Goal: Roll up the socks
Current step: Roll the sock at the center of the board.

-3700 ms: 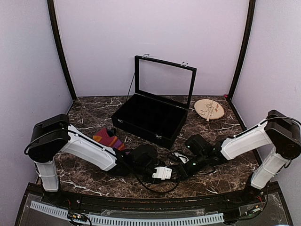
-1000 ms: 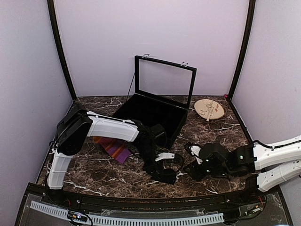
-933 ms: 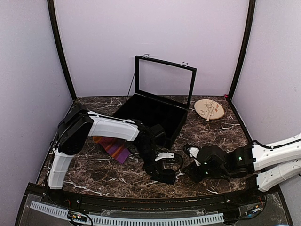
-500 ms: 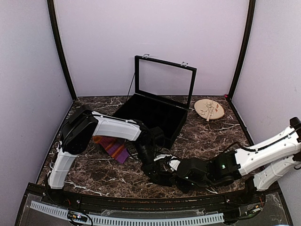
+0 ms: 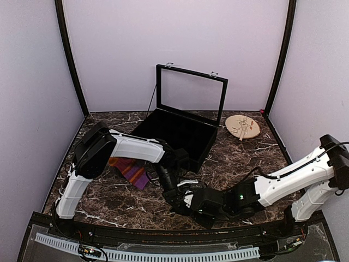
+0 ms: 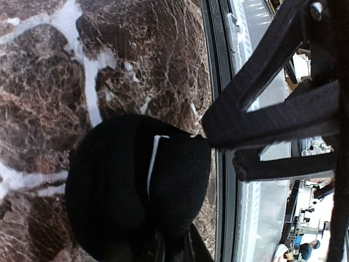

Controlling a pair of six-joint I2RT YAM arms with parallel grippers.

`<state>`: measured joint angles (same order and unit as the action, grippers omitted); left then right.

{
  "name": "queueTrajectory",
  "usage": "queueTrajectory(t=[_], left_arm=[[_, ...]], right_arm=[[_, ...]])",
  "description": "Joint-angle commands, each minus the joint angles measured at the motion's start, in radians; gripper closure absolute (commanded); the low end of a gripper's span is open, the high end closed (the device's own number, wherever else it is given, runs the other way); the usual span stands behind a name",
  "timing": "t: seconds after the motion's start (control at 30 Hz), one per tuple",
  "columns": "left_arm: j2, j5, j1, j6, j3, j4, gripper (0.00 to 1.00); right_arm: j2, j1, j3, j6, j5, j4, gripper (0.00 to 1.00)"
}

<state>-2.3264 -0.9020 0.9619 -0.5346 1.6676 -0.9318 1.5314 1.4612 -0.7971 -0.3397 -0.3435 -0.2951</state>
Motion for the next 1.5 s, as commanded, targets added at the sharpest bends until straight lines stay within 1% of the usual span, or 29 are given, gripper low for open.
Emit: queueTrajectory(t=[0.0,0.27,0.93,1.3,1.37,1.47], left_arm=[[-0.04,0.067,-0.007,-0.016,-0.003,-0.047,0.88],[-0.041,0.056,-0.012,-0.023,0.001,-0.053,0.88],[-0.047,0.027,-0.012,-0.029,0.004,-0.065,0.88],[-0.052,0.011,-0.012,-0.038,0.003,-0.071,0.88],[-0.053,0.009,-0.012,-0.039,0.004,-0.072,0.88],[-0.054,0.007,-0.013,-0.04,0.004,-0.074,0.88]], right_arm=[[0.027,0.008,-0.04,0.041,0.016,0.013,0.56],[0.095,-0.009,-0.058,0.079,0.016,0.027,0.54],[0.148,-0.073,-0.06,0.126,0.073,0.075,0.56],[0.173,-0.127,-0.047,0.111,0.136,0.087,0.63],[0.18,-0.131,-0.043,0.111,0.153,0.086,0.66],[0.185,-0.143,-0.038,0.102,0.181,0.081,0.73]])
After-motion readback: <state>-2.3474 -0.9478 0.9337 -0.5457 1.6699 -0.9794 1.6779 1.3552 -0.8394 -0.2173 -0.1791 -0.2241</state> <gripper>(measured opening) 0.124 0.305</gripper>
